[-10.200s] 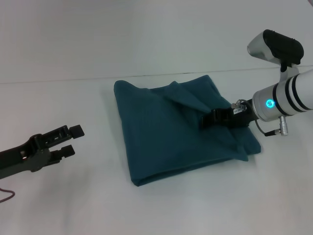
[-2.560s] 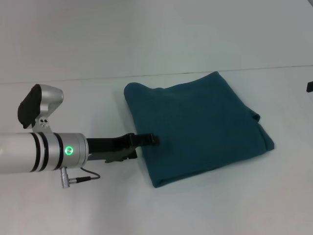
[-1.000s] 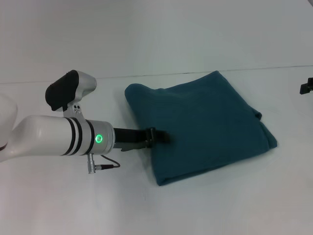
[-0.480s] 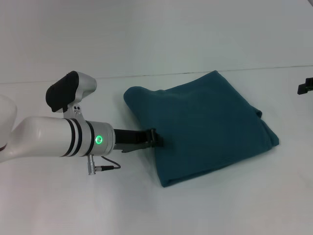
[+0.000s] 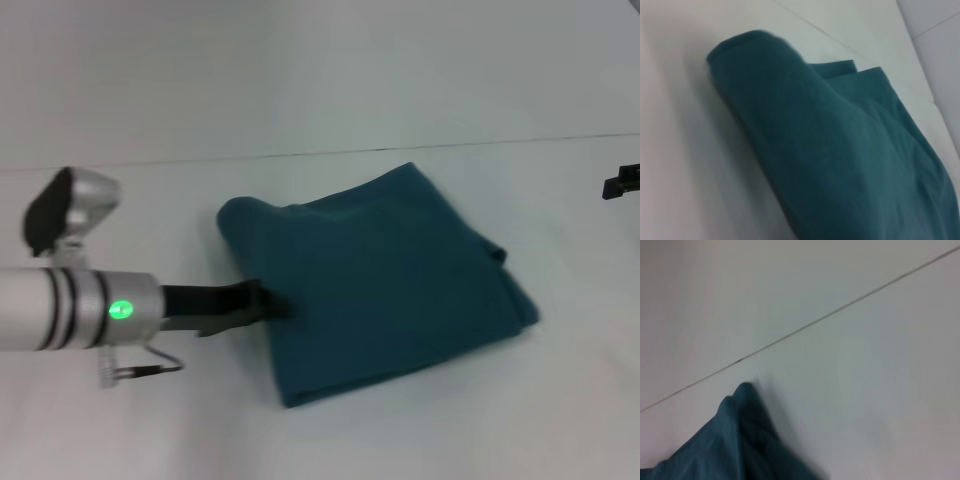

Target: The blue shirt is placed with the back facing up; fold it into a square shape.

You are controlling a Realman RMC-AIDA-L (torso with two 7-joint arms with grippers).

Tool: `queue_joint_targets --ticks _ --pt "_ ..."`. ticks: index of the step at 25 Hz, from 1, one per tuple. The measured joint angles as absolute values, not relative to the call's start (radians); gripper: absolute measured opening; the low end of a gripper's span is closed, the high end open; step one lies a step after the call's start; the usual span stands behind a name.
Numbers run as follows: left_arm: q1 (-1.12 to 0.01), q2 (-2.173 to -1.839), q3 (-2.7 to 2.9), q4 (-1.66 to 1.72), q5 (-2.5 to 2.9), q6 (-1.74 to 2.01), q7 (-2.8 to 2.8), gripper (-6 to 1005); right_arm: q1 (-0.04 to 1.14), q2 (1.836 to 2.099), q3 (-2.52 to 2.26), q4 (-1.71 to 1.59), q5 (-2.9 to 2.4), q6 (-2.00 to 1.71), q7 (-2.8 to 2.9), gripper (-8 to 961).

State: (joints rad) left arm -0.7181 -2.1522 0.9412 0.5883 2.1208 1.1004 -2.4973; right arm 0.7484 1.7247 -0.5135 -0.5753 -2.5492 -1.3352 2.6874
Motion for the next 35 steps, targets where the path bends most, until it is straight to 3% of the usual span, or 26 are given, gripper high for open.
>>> queue_joint_targets --ticks 1,3,6,18,22,25,29,35 --pt "-0.718 -2.152 0.941 0.588 2.121 1.1 -2.497 53 0.748 1.728 -0.514 -0.577 -2.549 -1.336 2.687 930" --pt "-0.676 -2.11 0.93 0.616 2.139 1.152 -2.503 53 0.749 1.734 -0.514 -0.579 -2.549 -1.337 2.682 930" --pt "-0.674 -2.083 0.902 0.615 2.205 1.152 -2.507 53 0.75 1.745 -0.515 -0.58 -2.549 -1.34 2.67 930" --pt "-0.713 -2.054 0.815 0.62 2.362 1.166 -2.525 74 0.782 1.794 -0.517 -0.583 -2.519 -1.379 2.582 930" --pt "-0.679 -2.061 0.812 0.709 2.38 1.204 -2.538 102 0.786 1.804 -0.517 -0.581 -2.481 -1.382 2.554 930" --pt "-0.615 -2.086 0.759 0.852 2.36 1.248 -2.562 122 0.784 1.81 -0.517 -0.58 -2.459 -1.39 2.538 930" --pt "-0.551 -2.122 0.693 0.916 2.255 1.293 -2.58 266 0.782 1.818 -0.517 -0.576 -2.447 -1.392 2.532 930" --pt "-0.56 -2.135 0.692 0.753 2.061 1.278 -2.515 458 0.784 1.84 -0.517 -0.578 -2.444 -1.395 2.5 931"
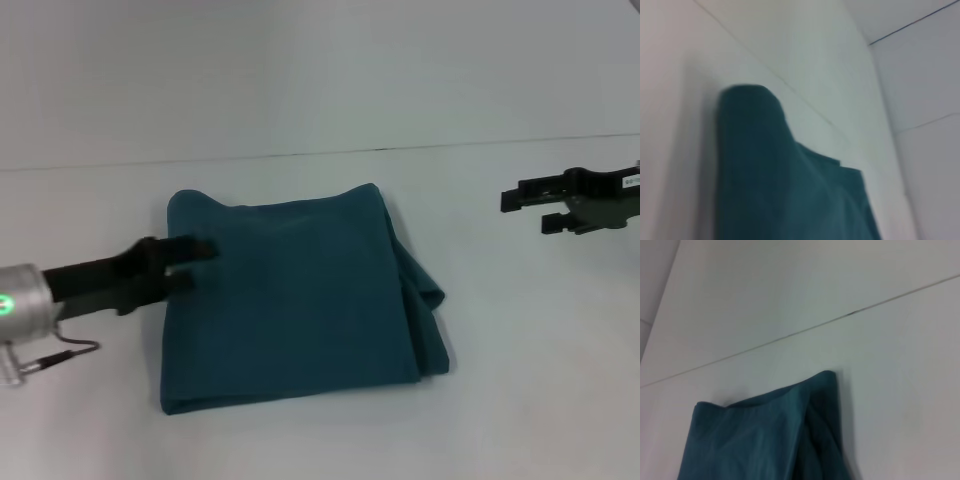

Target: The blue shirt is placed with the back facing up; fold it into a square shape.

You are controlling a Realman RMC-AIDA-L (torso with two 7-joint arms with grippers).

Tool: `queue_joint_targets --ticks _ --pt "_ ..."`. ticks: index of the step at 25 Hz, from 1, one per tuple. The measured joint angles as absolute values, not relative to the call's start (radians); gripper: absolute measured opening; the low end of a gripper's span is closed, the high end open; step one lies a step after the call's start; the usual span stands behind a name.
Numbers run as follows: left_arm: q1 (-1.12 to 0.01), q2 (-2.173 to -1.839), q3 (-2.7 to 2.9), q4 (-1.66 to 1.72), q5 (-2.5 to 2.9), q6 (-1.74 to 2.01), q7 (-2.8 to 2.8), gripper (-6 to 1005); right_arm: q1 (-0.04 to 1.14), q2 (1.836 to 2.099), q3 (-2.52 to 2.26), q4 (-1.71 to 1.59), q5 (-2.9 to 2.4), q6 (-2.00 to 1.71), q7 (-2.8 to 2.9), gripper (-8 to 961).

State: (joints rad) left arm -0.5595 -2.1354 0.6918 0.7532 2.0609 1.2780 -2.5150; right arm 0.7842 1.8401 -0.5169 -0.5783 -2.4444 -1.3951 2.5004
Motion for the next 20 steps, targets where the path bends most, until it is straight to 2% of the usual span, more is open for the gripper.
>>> queue_joint_targets --ticks 6,10,14,18,20 --pt "-0.633 -2.126 0.729 0.567 2.077 1.093 -2.476 653 0.786 1.871 -0.517 -0.576 -2.43 -1.406 2.427 931" --pt "-0.615 -2.125 0.707 0.609 2.075 1.167 -2.428 801 0.778 1.893 -0.517 -0.573 -2.379 -1.438 2.345 931" --pt "-0.535 -2.129 0.637 0.755 1.99 1.436 -2.253 873 0.77 1.916 -0.517 -0.578 -2.294 -1.528 2.184 931" --pt "-0.481 -2.099 0.615 0.799 2.008 1.641 -2.032 892 0.762 1.965 -0.557 -0.582 -2.268 -1.594 1.91 931" --pt "-0.465 -2.096 0.614 0.801 2.055 1.695 -1.97 892 0.76 1.988 -0.608 -0.582 -2.28 -1.592 1.833 931"
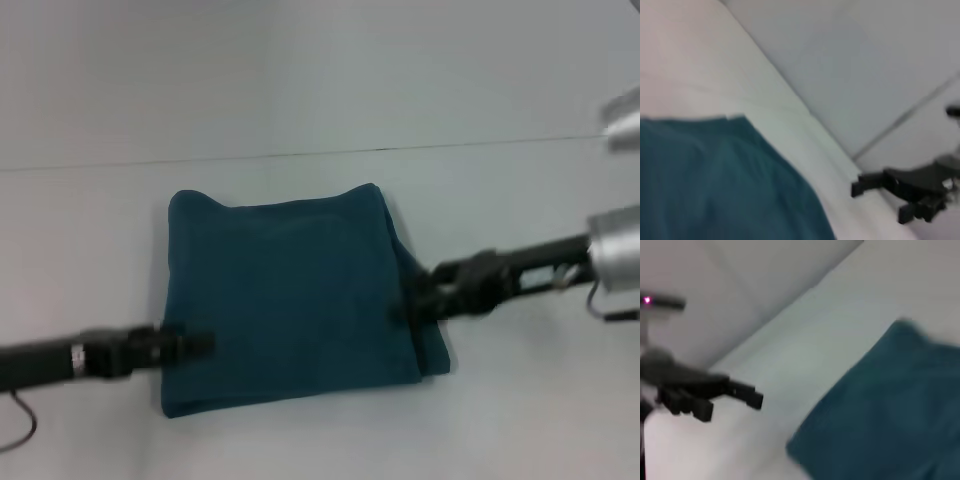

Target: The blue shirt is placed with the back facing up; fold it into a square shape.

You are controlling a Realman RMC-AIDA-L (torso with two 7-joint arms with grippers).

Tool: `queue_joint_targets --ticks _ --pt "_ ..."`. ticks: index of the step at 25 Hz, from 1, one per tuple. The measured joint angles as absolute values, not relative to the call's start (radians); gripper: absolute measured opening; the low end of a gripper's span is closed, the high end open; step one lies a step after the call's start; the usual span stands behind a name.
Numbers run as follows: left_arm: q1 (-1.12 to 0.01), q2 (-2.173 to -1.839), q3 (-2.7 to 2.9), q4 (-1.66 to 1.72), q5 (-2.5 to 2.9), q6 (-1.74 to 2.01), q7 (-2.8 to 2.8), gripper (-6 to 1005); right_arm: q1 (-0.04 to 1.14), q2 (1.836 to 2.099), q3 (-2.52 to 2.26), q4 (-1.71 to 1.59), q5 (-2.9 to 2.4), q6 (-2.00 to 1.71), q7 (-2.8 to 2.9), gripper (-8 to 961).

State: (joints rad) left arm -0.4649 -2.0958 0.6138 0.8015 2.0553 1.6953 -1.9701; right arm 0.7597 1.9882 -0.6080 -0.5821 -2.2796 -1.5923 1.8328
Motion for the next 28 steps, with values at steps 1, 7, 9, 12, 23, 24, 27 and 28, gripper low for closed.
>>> queue_joint_targets --ticks 1,7,9,12,23,24,27,28 --pt "-0.463 -2.097 0.614 0.803 2.076 1.704 -1.957 892 0.759 2.004 -0.646 -0.582 -2.284 -1.582 1.818 931" --pt "-0.461 -2.13 0.667 0.806 2.17 1.702 -1.886 889 0.754 2.071 -0.761 -0.584 -2.287 -1.576 1.805 931" --pt "-0.46 -2.138 0.67 0.808 2.168 1.707 -1.852 889 0.743 2.08 -0.764 -0.584 -2.286 -1.589 1.8 931" --pt "-0.464 -2.147 0.692 0.808 2.167 1.714 -1.807 888 0.734 2.081 -0.764 -0.583 -2.285 -1.59 1.798 931" --pt "-0.506 -2.155 0.733 0.802 2.169 1.663 -1.803 887 0.71 2.07 -0.758 -0.594 -2.28 -1.638 1.796 928" --pt "-0.509 -2.156 0.733 0.802 2.17 1.661 -1.803 887 0.709 2.07 -0.756 -0.599 -2.28 -1.645 1.795 927" --pt "-0.514 -2.159 0.747 0.801 2.173 1.649 -1.797 887 0.702 2.068 -0.756 -0.609 -2.28 -1.659 1.794 926" --pt "-0.515 -2.16 0.755 0.801 2.173 1.642 -1.797 887 0.701 2.068 -0.755 -0.611 -2.279 -1.66 1.794 925"
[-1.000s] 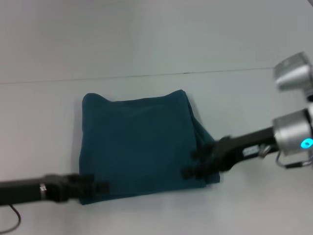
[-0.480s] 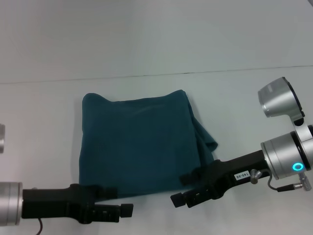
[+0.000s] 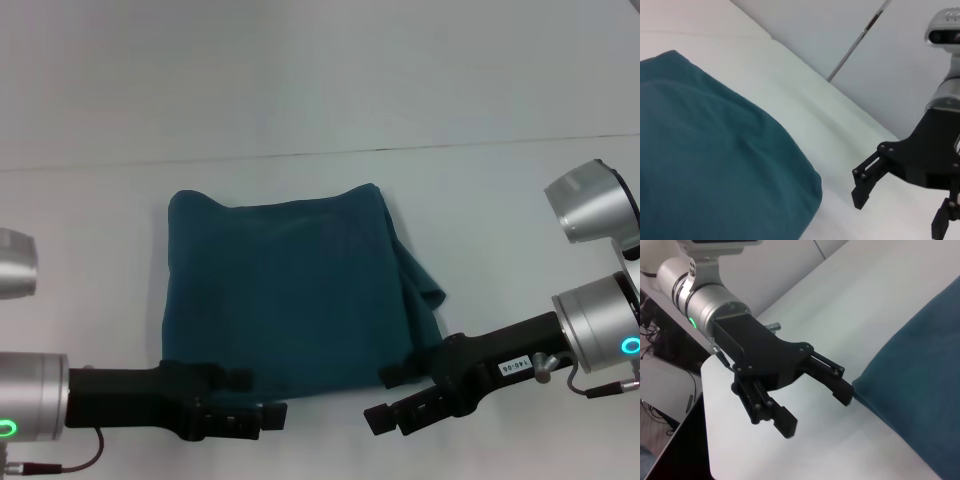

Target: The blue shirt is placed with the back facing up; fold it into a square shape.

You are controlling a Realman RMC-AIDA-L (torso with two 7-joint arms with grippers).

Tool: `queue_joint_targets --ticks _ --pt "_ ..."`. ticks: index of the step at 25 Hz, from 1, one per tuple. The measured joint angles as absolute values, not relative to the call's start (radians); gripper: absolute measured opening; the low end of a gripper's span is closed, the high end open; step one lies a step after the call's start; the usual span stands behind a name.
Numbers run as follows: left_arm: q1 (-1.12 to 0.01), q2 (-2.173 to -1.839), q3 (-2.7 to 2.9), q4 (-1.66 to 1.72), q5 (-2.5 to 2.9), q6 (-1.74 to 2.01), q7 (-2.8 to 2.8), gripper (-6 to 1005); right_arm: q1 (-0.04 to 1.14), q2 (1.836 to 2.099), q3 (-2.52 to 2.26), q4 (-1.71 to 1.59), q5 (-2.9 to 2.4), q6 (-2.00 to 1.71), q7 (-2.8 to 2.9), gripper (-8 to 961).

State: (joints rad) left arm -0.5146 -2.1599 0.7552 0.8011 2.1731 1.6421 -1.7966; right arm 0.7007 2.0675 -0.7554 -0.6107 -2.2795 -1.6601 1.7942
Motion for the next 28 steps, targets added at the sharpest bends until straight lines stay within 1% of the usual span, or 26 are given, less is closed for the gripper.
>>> queue_joint_targets --ticks 10,17,28 --pt "-0.524 -2.161 0.785 0.802 2.173 1.615 -1.8 888 0.68 2.047 -0.758 -0.632 -2.282 -1.7 1.805 925" --pt "-0.525 -2.159 0.785 0.801 2.174 1.623 -1.805 888 0.643 2.046 -0.738 -0.709 -2.274 -1.738 1.805 927" --pt "-0.521 -2.155 0.785 0.801 2.175 1.632 -1.827 888 0.652 2.046 -0.724 -0.713 -2.273 -1.733 1.796 927"
